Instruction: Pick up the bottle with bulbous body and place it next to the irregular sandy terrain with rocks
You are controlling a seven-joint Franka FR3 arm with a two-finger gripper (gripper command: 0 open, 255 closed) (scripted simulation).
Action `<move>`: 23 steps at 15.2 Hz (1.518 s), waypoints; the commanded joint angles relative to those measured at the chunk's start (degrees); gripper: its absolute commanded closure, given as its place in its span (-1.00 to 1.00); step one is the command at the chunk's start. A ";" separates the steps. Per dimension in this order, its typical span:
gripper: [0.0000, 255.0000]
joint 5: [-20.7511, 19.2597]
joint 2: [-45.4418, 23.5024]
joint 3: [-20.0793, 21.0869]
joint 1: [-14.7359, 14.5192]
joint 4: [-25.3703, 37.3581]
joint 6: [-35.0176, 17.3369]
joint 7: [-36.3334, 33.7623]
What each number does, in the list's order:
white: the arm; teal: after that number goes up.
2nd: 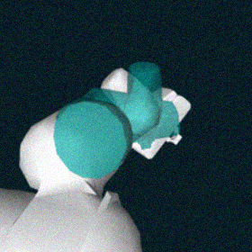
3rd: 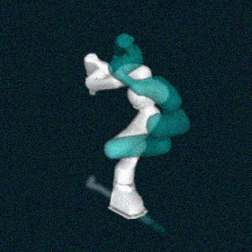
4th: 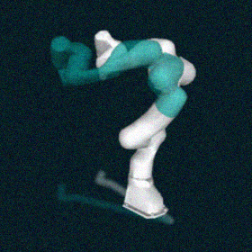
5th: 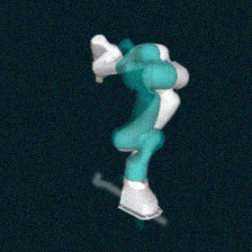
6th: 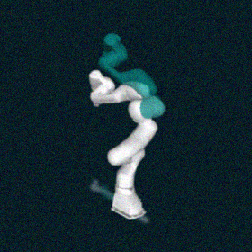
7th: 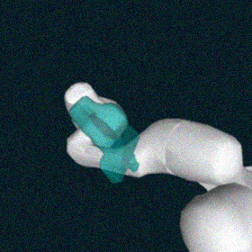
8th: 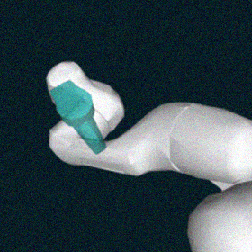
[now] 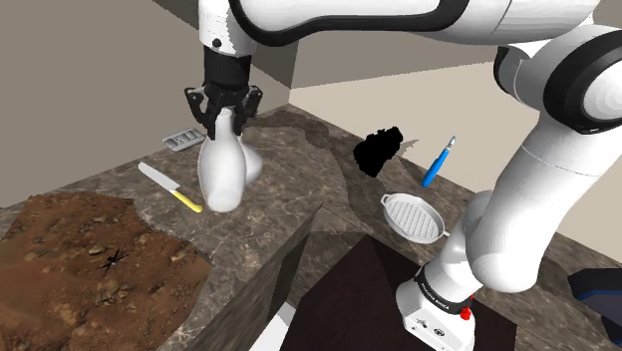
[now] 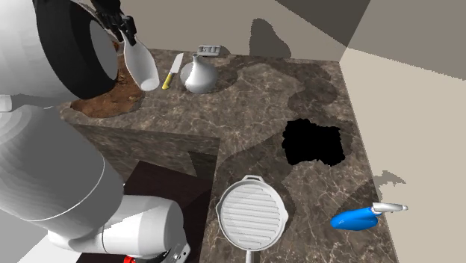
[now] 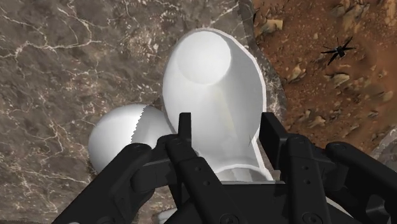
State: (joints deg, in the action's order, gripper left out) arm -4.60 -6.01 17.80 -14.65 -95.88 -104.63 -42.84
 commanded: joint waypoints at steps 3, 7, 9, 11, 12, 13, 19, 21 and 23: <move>1.00 -0.84 -2.11 0.36 -0.68 -1.10 -3.09 -1.52; 1.00 -1.02 -2.41 0.31 -0.65 -3.81 -6.08 -1.75; 1.00 -1.15 -2.63 0.28 -0.64 -5.08 -7.55 -1.88; 1.00 -1.30 -2.91 0.25 -0.65 -6.28 -9.01 -2.03; 1.00 -1.38 -3.06 0.23 -0.65 -6.86 -9.73 -2.11; 1.00 -1.46 -3.23 0.21 -0.65 -7.43 -10.45 -2.19; 1.00 -2.04 -4.35 0.10 -0.70 -10.30 -14.37 -2.70; 1.00 -2.04 -4.36 0.10 -0.71 -10.29 -14.36 -2.71; 1.00 -2.04 -4.36 0.10 -0.71 -10.29 -14.36 -2.71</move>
State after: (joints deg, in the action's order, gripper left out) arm -6.65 -10.39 17.89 -15.36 -106.15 -118.96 -45.54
